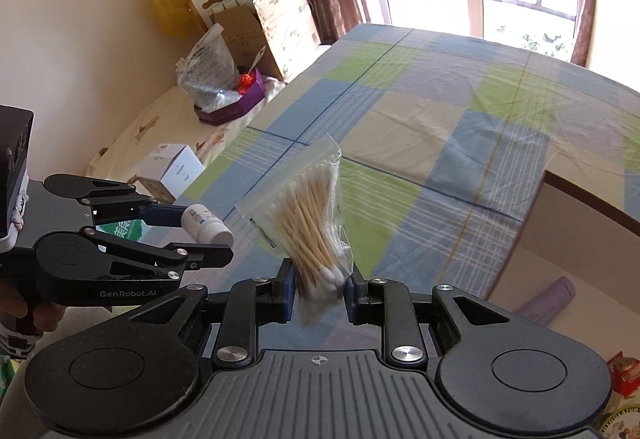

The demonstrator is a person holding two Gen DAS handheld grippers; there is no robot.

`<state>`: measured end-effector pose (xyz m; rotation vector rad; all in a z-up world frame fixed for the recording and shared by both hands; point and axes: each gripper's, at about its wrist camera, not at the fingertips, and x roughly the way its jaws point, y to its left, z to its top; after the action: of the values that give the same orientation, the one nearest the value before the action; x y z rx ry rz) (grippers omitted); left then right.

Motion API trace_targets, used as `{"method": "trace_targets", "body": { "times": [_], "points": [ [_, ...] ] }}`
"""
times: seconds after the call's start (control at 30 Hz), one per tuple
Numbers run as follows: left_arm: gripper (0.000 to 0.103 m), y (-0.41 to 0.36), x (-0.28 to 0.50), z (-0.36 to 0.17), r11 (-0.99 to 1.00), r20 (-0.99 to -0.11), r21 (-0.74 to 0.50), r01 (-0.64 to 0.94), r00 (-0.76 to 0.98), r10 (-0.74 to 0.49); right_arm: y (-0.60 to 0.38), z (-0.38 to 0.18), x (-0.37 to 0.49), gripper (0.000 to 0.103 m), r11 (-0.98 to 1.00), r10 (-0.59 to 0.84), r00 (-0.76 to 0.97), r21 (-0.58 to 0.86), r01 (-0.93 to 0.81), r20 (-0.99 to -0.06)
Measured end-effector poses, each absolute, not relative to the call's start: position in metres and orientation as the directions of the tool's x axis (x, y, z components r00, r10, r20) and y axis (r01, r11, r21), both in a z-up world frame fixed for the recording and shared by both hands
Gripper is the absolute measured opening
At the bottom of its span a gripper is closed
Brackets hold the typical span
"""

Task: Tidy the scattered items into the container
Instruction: 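Carry the pill bottle left and swab bag right over the brown box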

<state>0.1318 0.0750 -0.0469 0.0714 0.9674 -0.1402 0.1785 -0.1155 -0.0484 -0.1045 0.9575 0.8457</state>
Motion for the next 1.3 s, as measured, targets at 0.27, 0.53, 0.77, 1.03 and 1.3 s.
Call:
{"method": "trace_targets", "body": {
  "times": [0.27, 0.53, 0.77, 1.03, 1.3],
  "points": [
    [0.042, 0.028, 0.131, -0.03, 0.971, -0.802, -0.006, 0.24, 0.579, -0.148, -0.18, -0.031, 0.168, 0.027, 0.767, 0.544, 0.388, 0.253, -0.589, -0.744],
    [0.042, -0.022, 0.134, -0.023, 0.942, -0.786, -0.013, 0.336, 0.579, -0.217, -0.245, -0.024, 0.156, 0.027, 0.84, 0.486, 0.459, 0.253, -0.48, -0.744],
    [0.042, -0.073, 0.14, -0.017, 0.906, -0.775, -0.011, 0.423, 0.568, -0.275, -0.295, -0.024, 0.146, 0.027, 0.894, 0.419, 0.51, 0.245, -0.374, -0.751],
    [0.042, -0.12, 0.15, -0.023, 0.877, -0.782, -0.016, 0.481, 0.541, -0.31, -0.338, -0.04, 0.148, 0.027, 0.95, 0.311, 0.567, 0.229, -0.212, -0.763],
    [0.042, -0.155, 0.167, -0.038, 0.859, -0.799, 0.003, 0.512, 0.518, -0.306, -0.368, -0.062, 0.162, 0.027, 0.971, 0.226, 0.601, 0.229, -0.073, -0.767]
  ]
}}
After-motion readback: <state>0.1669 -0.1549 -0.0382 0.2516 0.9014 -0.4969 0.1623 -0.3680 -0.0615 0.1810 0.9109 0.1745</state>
